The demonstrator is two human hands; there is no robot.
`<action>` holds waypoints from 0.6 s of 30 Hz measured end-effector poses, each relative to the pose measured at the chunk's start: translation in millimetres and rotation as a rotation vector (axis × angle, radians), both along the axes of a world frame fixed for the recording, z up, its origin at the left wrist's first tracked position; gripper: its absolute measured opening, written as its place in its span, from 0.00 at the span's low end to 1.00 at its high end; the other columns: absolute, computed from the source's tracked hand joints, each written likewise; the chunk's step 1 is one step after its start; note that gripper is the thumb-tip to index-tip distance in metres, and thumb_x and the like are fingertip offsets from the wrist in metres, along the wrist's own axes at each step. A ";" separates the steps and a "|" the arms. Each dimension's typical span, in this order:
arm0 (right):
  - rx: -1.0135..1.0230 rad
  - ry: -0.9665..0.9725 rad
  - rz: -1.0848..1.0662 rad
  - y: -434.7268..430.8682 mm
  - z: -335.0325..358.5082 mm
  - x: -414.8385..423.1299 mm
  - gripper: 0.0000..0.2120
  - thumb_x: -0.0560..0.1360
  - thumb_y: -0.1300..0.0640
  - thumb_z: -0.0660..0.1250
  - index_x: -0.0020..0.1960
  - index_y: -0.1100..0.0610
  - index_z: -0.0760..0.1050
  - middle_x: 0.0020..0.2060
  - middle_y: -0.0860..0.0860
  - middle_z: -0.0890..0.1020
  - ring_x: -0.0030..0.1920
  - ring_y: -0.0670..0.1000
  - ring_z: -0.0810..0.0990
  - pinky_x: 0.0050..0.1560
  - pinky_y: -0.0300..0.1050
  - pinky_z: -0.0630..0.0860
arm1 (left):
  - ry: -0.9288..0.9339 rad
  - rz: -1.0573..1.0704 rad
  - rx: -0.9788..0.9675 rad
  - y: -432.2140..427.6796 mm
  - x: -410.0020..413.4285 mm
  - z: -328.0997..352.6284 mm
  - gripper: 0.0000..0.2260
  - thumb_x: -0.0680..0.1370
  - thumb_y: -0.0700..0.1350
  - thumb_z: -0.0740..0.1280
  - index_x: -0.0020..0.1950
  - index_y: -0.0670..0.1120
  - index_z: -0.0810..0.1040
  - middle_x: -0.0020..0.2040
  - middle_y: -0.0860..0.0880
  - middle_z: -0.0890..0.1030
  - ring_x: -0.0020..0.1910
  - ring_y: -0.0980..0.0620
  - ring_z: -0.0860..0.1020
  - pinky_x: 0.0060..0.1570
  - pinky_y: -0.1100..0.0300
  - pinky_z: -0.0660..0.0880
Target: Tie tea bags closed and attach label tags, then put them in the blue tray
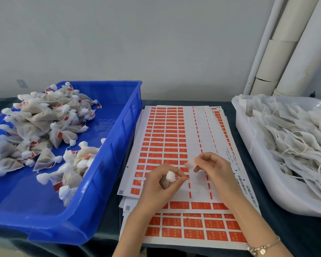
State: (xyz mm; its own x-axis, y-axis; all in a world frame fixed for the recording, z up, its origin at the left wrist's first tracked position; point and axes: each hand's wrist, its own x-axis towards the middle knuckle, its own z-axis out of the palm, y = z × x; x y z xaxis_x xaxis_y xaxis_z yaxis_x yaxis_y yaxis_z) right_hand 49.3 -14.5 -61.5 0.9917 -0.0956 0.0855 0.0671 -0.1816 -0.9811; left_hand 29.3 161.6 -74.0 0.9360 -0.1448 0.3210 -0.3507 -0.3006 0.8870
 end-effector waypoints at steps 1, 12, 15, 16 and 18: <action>0.000 -0.014 0.032 0.3 -0.6 -1.4 0.03 0.74 0.53 0.70 0.47 0.51 0.78 0.37 0.43 0.83 0.40 0.42 0.82 0.38 0.28 0.74 | 0.000 -0.011 -0.003 0.3 -0.4 -0.1 0.05 0.74 0.48 0.73 0.44 0.59 0.80 0.44 0.62 0.81 0.50 0.59 0.78 0.47 0.73 0.72; -0.029 0.032 0.210 3.4 -1.3 -3.9 0.04 0.71 0.56 0.74 0.43 0.47 0.83 0.39 0.42 0.85 0.43 0.41 0.83 0.39 0.26 0.74 | -0.002 0.000 -0.007 -1.1 0.3 -0.8 0.04 0.73 0.48 0.73 0.44 0.56 0.81 0.43 0.61 0.82 0.47 0.58 0.79 0.48 0.71 0.74; -0.015 0.033 0.222 2.6 -0.1 -4.5 0.04 0.70 0.55 0.74 0.43 0.47 0.84 0.39 0.42 0.85 0.44 0.41 0.83 0.39 0.26 0.74 | 0.010 0.024 0.003 -0.6 0.6 -0.9 0.04 0.73 0.47 0.73 0.44 0.56 0.81 0.42 0.62 0.82 0.47 0.59 0.79 0.45 0.72 0.74; -0.009 0.033 0.224 2.5 0.1 -4.7 0.04 0.70 0.55 0.74 0.43 0.47 0.84 0.39 0.42 0.85 0.44 0.41 0.83 0.39 0.26 0.74 | 0.011 0.028 0.004 -0.4 0.7 -0.5 0.04 0.73 0.47 0.73 0.44 0.56 0.81 0.42 0.62 0.82 0.46 0.59 0.79 0.45 0.72 0.74; -0.001 0.041 0.219 2.3 0.3 -5.2 0.04 0.69 0.54 0.74 0.43 0.46 0.84 0.39 0.42 0.85 0.44 0.41 0.83 0.38 0.26 0.74 | 0.008 0.034 0.005 -0.4 0.7 0.7 0.04 0.73 0.47 0.73 0.44 0.57 0.81 0.42 0.62 0.82 0.46 0.60 0.79 0.44 0.72 0.74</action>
State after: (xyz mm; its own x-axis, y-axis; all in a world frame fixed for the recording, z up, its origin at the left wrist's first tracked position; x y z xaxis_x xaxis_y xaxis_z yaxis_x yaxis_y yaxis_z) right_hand 44.0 -12.3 -61.2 0.9915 0.1224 0.0446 0.0650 -0.1682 -0.9836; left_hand 29.9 161.2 -73.4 0.9429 -0.1147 0.3128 -0.3331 -0.3162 0.8883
